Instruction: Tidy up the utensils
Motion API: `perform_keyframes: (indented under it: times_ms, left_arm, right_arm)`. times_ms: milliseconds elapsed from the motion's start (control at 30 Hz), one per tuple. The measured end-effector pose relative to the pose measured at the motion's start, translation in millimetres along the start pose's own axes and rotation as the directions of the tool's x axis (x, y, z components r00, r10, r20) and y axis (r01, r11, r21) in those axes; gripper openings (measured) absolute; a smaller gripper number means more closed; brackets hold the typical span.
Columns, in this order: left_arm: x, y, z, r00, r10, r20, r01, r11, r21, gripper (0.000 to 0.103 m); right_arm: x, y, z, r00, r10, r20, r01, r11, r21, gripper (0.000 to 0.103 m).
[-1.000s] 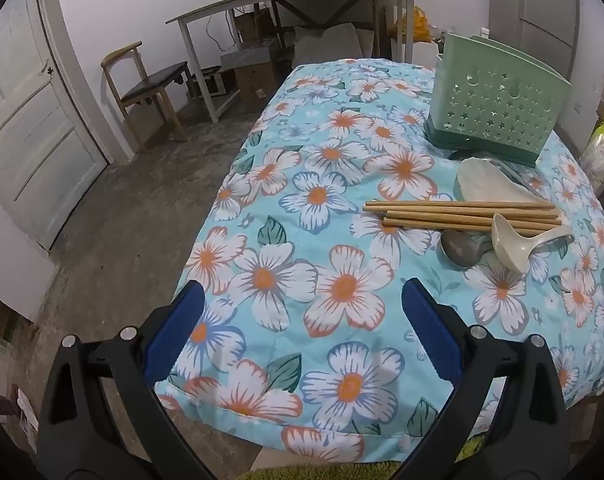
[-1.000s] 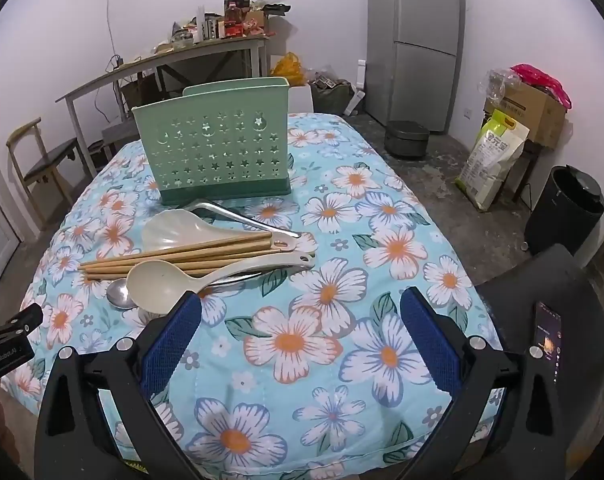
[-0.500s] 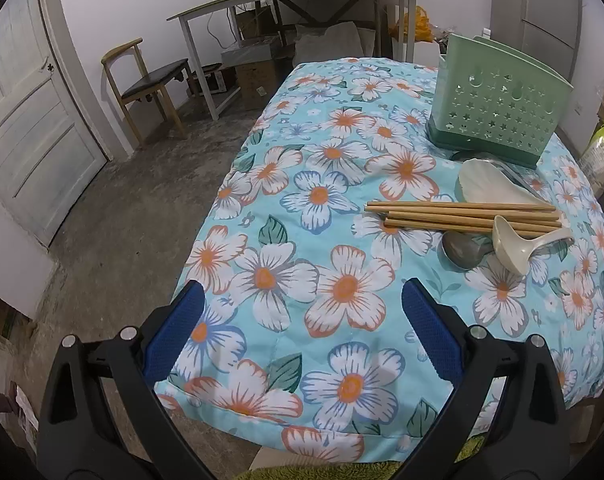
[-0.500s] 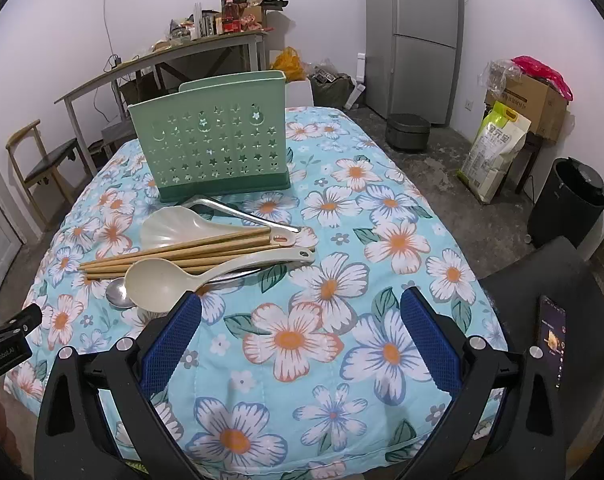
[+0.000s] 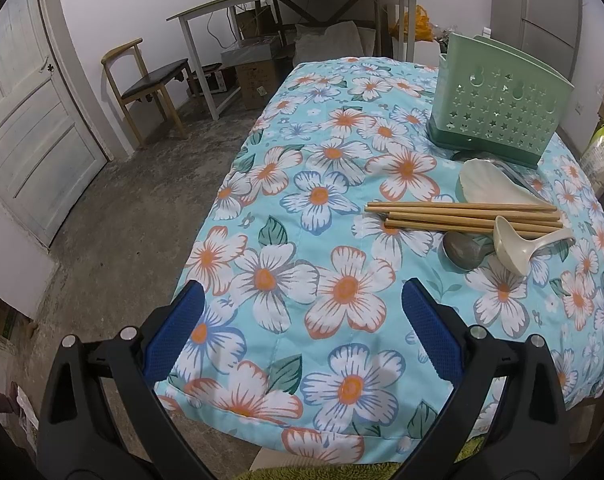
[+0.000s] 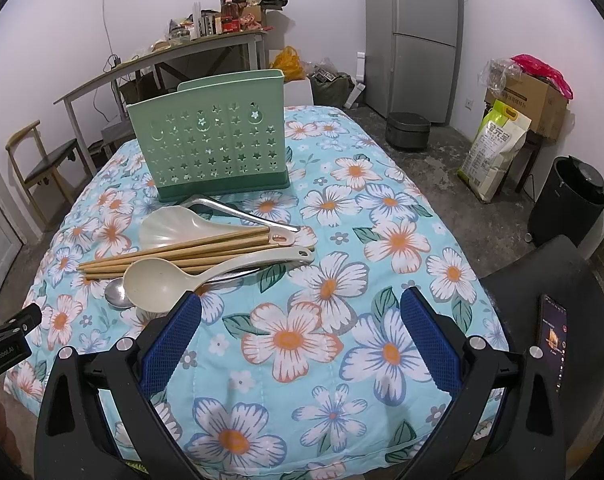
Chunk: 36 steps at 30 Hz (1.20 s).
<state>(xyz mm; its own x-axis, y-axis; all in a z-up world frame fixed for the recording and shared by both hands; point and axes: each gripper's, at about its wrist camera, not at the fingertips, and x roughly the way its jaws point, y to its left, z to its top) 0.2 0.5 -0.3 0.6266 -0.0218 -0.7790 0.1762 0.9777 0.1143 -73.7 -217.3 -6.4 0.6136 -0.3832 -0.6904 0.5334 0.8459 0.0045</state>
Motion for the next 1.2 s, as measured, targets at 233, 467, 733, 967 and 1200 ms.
perform_keyframes:
  times_ms: [233,467,733,967,1200]
  left_arm:
    - [0.5,-0.3,-2.3,1.0,0.002,0.0,-0.002,1.0,0.002,0.096]
    - [1.4,-0.2,-1.0,1.0,-0.001,-0.004,0.001,1.0,-0.001,0.096]
    - [5.5,2.7,3.7,1.0,0.011,0.021,-0.011,1.0,-0.002,0.096]
    - [7.7,10.5,8.8,0.999,-0.02,0.049,0.022,0.999,-0.026,0.096]
    - [15.8,8.2,14.8,0.997,-0.072,0.022,0.073,0.997,-0.037,0.096]
  right_arm:
    - [0.1,-0.7,-0.1,1.0,0.001,-0.001,-0.001,1.0,0.0,0.097]
    - [0.9,-1.0,-0.3,1.0,0.004,-0.005,-0.004,1.0,-0.001,0.097]
    - [1.2,-0.1,0.0,1.0,0.009,0.003,-0.009,1.0,-0.001,0.097]
    - [2.4,0.1,0.0,1.0,0.011,0.003,-0.011,1.0,0.0,0.097]
    - [6.9,0.3,-0.8,1.0,0.014,0.006,-0.014,1.0,-0.007,0.097]
